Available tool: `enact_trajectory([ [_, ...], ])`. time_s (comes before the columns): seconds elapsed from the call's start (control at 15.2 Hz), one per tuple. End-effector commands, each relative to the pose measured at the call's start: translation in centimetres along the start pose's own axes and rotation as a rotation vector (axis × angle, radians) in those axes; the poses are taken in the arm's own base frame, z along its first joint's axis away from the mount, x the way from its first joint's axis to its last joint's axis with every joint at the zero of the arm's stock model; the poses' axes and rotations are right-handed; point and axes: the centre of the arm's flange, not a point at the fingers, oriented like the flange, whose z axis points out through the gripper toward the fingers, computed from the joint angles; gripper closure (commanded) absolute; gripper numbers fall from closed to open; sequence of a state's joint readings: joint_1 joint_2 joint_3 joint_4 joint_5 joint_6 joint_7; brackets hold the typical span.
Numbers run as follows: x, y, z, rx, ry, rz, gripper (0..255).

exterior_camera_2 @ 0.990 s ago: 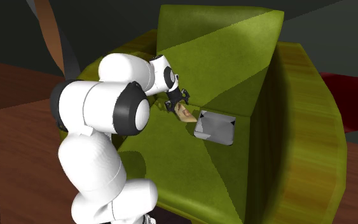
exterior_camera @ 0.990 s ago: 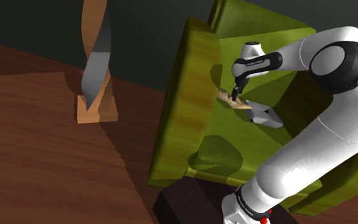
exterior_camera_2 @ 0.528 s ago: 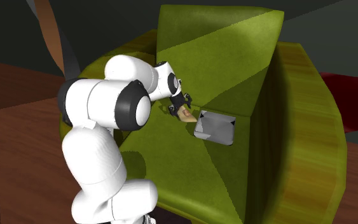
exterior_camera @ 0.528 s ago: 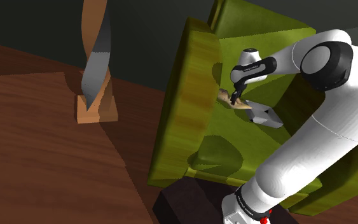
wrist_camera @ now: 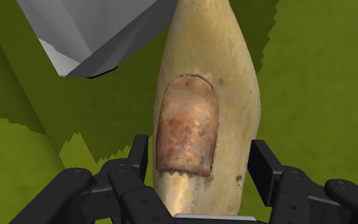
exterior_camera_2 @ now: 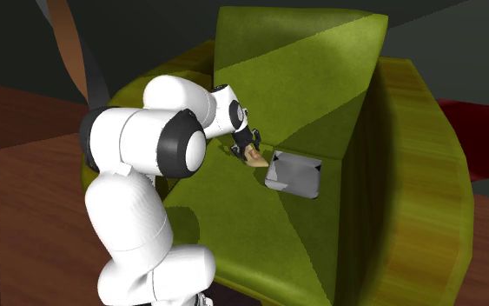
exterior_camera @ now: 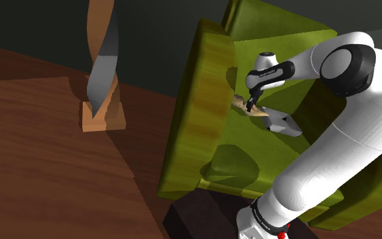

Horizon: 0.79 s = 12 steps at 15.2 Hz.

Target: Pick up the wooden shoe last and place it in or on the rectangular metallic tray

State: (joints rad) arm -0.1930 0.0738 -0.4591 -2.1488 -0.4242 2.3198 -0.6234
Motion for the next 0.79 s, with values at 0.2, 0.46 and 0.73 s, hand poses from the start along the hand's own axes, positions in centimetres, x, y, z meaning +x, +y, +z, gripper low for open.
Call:
enact_trajectory([
  [0.2,0.0,0.0,0.1,0.002,-0.003,0.000,255],
  [0.46,0.0,0.0,0.1,0.002,-0.003,0.000,255],
  [0.73,-0.3,0.5,-1.3,0.002,-0.003,0.000,255],
])
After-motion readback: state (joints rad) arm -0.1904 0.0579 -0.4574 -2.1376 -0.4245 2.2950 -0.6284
